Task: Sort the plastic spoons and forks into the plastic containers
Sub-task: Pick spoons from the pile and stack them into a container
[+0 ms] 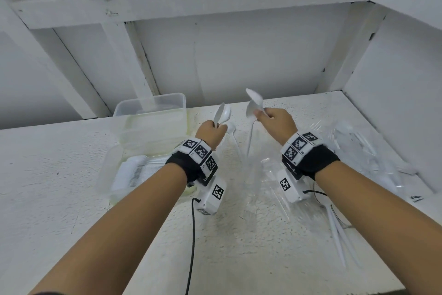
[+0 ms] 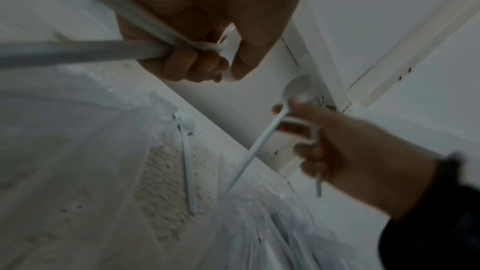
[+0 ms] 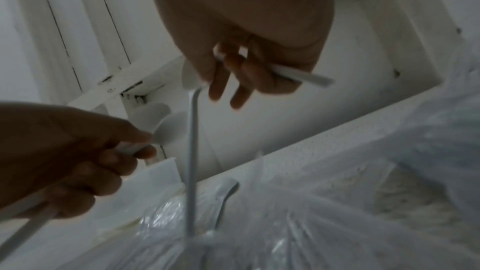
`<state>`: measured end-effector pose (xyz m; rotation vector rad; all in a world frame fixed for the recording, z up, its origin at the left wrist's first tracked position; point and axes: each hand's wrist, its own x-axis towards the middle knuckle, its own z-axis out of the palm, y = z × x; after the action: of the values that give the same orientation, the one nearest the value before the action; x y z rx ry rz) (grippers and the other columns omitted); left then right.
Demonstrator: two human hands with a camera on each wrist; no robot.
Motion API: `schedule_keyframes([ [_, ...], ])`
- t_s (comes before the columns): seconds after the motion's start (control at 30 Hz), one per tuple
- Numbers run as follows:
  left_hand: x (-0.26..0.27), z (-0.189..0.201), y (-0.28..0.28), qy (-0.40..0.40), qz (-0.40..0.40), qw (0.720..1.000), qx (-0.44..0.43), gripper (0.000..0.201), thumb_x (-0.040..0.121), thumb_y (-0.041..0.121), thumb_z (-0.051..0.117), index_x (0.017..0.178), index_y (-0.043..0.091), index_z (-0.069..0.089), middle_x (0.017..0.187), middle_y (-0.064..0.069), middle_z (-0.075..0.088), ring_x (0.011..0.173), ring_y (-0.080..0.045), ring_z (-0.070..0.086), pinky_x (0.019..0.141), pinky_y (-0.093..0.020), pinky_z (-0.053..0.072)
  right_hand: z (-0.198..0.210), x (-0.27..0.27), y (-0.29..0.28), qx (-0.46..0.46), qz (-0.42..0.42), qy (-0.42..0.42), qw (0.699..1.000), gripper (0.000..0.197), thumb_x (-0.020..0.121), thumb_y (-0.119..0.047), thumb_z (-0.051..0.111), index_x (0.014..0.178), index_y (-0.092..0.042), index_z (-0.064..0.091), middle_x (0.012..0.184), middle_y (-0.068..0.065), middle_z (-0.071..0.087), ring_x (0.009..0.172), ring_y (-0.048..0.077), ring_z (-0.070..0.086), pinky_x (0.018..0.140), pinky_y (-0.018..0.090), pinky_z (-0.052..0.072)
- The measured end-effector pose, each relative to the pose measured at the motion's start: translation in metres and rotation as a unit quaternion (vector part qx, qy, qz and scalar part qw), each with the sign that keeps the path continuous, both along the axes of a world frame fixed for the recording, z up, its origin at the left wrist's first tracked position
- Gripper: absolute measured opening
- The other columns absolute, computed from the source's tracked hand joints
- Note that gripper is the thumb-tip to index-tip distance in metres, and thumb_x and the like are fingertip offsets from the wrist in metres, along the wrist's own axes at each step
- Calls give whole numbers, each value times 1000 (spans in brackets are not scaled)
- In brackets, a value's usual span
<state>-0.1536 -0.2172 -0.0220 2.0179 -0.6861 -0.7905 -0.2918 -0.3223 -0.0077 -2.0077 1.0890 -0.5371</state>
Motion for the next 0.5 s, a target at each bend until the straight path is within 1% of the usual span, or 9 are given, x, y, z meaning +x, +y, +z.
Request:
schedule_keyframes([
  [0.1, -5, -5, -15, -81, -39, 993, 81, 37, 90, 28, 54, 60, 13, 39, 58, -1, 40, 50, -14, 37, 47, -22, 27, 13, -8, -3, -42, -74, -73, 994, 39, 100, -32, 36, 103, -1, 59, 71, -1, 56, 57, 7, 45, 53, 22, 38],
  [0.13, -7, -7, -19, -103, -40, 989, 101, 38, 90, 31, 54, 60, 13, 40, 58, -1, 42, 50, -14, 39, 47, -22, 28, 17, -9, -4, -29, -97, -105, 989, 35, 101, -30, 33, 109, -3, 55, 71, -4, 55, 59, 5, 49, 57, 24, 45],
  [0.2, -9, -10, -26, -134, -36, 982, 125, 41, 92, 35, 51, 59, 13, 42, 59, -1, 46, 49, -14, 41, 46, -21, 28, 26, -12, -5, 43, -115, -182, 976, 32, 102, -27, 28, 120, -7, 45, 69, 0, 57, 62, 11, 58, 66, 32, 55],
  [0.23, -10, -12, -29, -152, -35, 979, 134, 42, 93, 35, 49, 58, 12, 41, 58, -2, 46, 48, -14, 41, 45, -21, 28, 29, -14, -5, 85, -114, -211, 967, 30, 103, -27, 26, 122, -10, 42, 67, 3, 57, 60, 15, 60, 65, 34, 57],
  [0.3, -15, -14, -34, -187, -54, 967, 165, 42, 95, 31, 48, 59, 10, 42, 58, -2, 45, 48, -16, 41, 46, -20, 28, 30, -19, -2, 140, -120, -223, 957, 23, 103, -28, 25, 117, -17, 39, 63, 7, 51, 50, 19, 56, 53, 31, 56],
  [0.33, -19, -13, -36, -201, -76, 960, 181, 34, 94, 26, 49, 65, 8, 46, 62, -3, 47, 51, -19, 44, 49, -21, 31, 30, -21, -1, 152, -129, -216, 956, 21, 103, -29, 25, 115, -18, 38, 61, 6, 47, 46, 17, 50, 46, 27, 51],
  [0.4, -26, -9, -39, -232, -129, 940, 216, 18, 92, 22, 52, 89, 5, 57, 77, -6, 54, 66, -23, 52, 59, -25, 40, 25, -26, 0, 165, -142, -195, 956, 22, 102, -32, 25, 112, -19, 39, 58, 3, 36, 42, 12, 34, 37, 18, 35],
  [0.43, -29, -9, -40, -252, -152, 927, 231, 20, 91, 20, 53, 102, 3, 56, 84, -7, 57, 73, -25, 55, 65, -27, 43, 21, -28, -1, 171, -137, -176, 960, 21, 101, -32, 26, 109, -19, 40, 58, 2, 32, 42, 10, 29, 35, 16, 28],
  [0.5, -35, -9, -39, -278, -180, 908, 256, 28, 91, 15, 53, 116, 1, 51, 98, -11, 60, 86, -26, 59, 76, -30, 48, 13, -35, -1, 176, -106, -121, 971, 18, 100, -30, 32, 98, -15, 42, 60, 0, 32, 45, 9, 29, 36, 18, 26],
])
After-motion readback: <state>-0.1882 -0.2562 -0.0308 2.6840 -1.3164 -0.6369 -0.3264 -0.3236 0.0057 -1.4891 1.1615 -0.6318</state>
